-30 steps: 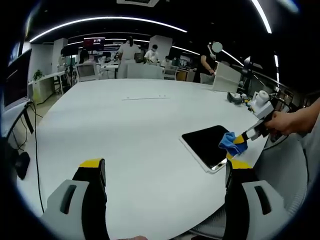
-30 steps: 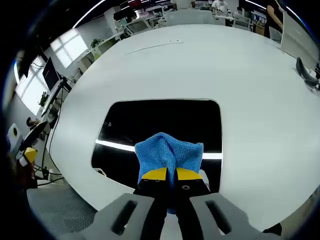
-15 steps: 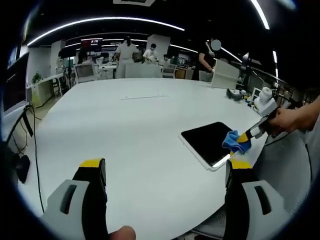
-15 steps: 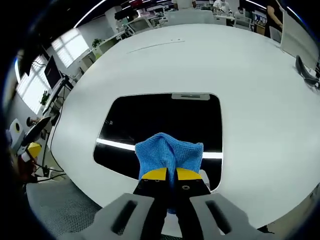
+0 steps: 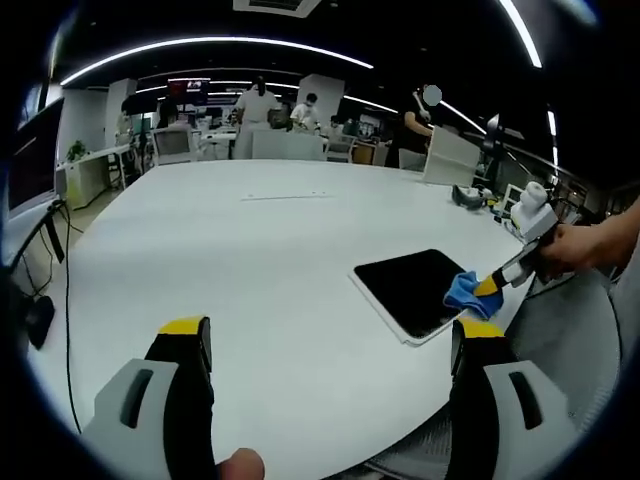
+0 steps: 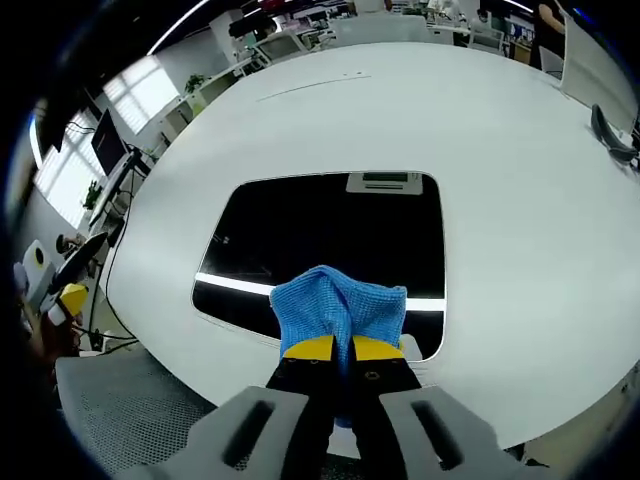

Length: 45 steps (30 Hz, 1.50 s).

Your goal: Wipe the mirror surface with the cleaning cloth until all visible marks leave the cleaned area.

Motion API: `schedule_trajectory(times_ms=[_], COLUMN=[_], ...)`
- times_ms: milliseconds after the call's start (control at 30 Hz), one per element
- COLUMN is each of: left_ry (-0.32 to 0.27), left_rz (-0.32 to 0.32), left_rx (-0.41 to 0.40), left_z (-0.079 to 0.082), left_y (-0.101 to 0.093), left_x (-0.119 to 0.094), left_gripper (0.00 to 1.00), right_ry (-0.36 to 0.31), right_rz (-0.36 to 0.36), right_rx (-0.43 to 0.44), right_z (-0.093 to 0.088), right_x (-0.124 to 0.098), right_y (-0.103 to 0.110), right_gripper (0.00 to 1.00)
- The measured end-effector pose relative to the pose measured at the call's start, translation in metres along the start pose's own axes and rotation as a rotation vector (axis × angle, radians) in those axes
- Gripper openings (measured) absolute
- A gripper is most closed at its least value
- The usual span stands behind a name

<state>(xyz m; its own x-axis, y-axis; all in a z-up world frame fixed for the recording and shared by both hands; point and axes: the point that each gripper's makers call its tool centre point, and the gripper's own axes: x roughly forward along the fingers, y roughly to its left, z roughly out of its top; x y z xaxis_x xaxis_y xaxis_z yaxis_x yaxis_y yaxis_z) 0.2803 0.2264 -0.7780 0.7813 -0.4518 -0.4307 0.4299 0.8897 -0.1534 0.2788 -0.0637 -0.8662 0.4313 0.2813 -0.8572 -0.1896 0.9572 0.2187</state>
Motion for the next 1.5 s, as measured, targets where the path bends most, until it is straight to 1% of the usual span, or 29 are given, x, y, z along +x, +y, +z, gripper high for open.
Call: schedule_trajectory(times_ms=[100,167,267,500,633,833,967,1067,1167,1267,1500], left_ry=[0.001,0.006,0.001,-0.018,-0.009,-0.005,0.005,0.011,0.009,0.013,0.015], left_rz=[0.000,-0.001,-0.002,-0.001,-0.006,-0.022,-0.025,-0.027,-0.020,-0.016,-0.018], left_rx=[0.001,-0.015,-0.010,-0.006,-0.002,0.009,0.009,0.017,0.019,0.015,0.019], left_z=[-0.002,-0.003,0.000,0.005,0.002,-0.001,-0.004,-0.001,0.001,0.001,0.001], left_y=[0.000,0.000,-0.003,-0.009,-0.015,-0.020,-0.019,-0.018,-0.011,-0.009,-0.008], left_x=[-0.002,-0.003,-0.004,-0.001,0.000,0.001,0.002,0.003,0.003,0.003,0.005], left_gripper=[0.99,0.99,0.99,0.99,0.99,0.99,0.99,0.99,0.99,0.99,0.99], right_ry=[-0.007,-0.006,0.006,0.004,0.005,0.002,0.005,0.005,0.006,0.009,0.010], right_rz=[0.007,0.011,0.008,0.008,0.002,-0.014,-0.026,-0.025,-0.025,-0.029,-0.048], right_rx=[0.009,0.010,0.004,0.016,0.014,0.024,0.031,0.037,0.044,0.095,0.071], right_z=[0.000,0.000,0.000,-0.003,-0.004,-0.005,-0.006,-0.006,-0.005,-0.002,0.021], right_x=[0.000,0.000,-0.001,-0.005,-0.007,-0.012,-0.014,-0.014,-0.014,-0.012,0.000], right_y=[-0.001,-0.001,-0.002,-0.016,-0.021,-0.035,-0.043,-0.045,-0.044,-0.044,-0.052], right_gripper=[0.00,0.00,0.00,0.00,0.00,0.00,0.00,0.00,0.00,0.00,0.00])
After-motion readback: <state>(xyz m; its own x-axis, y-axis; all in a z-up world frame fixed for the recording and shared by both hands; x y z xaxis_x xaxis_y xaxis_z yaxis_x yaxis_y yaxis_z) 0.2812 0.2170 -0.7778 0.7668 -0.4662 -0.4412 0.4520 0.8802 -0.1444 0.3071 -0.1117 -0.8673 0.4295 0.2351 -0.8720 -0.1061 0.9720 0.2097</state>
